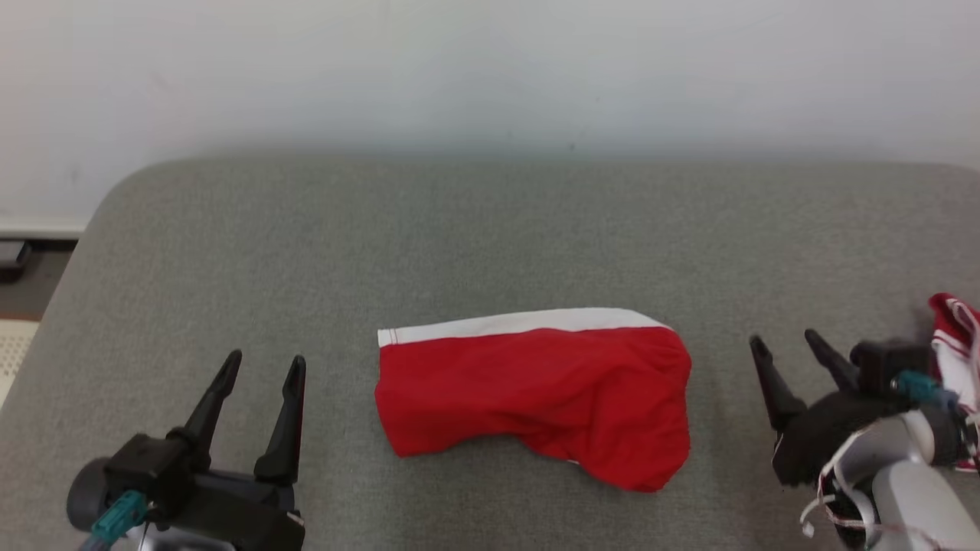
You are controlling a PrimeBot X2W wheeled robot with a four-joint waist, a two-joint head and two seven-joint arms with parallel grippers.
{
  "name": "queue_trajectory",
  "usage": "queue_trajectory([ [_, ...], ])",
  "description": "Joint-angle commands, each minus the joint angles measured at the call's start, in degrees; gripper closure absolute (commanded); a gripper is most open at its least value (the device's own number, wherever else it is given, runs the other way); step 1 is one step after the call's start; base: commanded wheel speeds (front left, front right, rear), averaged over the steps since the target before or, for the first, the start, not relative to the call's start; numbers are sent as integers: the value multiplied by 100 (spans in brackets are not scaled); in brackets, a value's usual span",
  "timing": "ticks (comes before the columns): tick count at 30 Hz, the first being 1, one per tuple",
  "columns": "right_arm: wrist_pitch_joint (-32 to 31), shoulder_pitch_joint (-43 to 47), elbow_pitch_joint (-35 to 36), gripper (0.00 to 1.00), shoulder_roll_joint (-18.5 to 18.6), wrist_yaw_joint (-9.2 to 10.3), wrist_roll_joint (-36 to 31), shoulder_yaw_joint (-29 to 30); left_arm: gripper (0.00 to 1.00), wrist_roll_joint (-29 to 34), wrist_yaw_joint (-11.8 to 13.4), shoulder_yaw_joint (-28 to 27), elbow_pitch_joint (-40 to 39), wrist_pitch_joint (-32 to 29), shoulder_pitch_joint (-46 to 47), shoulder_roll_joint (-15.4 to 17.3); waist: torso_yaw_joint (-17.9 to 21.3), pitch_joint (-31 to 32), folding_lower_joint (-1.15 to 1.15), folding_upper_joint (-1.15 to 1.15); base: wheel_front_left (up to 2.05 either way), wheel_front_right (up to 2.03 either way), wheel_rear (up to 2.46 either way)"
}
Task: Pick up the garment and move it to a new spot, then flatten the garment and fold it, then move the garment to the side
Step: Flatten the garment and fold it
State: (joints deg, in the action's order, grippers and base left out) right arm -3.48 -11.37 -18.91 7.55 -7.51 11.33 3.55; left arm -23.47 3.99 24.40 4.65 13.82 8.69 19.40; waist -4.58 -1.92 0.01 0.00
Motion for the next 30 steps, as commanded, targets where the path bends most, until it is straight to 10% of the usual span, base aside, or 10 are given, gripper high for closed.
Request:
queue_trajectory([
  [1, 13, -387, -313, 0, 103, 3, 142, -87, 0, 57, -53, 9, 58, 47, 188, -16, -321, -530, -1, 0, 0, 0, 0],
  [15, 47, -1682, -2171, 0, 143, 3, 859, -969, 0, 251, -283, 30, 378, 131, 752, -240, -650, -1091, -1, 0, 0, 0, 0],
  [16, 66, -1705, -2226, 19, 181, 3, 872, -1070, 0, 267, -285, 15, 397, 134, 755, -245, -641, -1089, -1, 0, 0, 0, 0],
  [18, 179, -1739, -2256, 100, 222, 3, 924, -1226, 0, 282, -289, -13, 422, 139, 763, -260, -612, -1083, -1, 0, 0, 0, 0],
  [30, 1581, -1402, -1277, 100, 687, 3, -1057, -1468, 0, 364, -343, -196, 361, 133, 656, -358, -313, -1077, -1, 0, 0, 0, 0],
])
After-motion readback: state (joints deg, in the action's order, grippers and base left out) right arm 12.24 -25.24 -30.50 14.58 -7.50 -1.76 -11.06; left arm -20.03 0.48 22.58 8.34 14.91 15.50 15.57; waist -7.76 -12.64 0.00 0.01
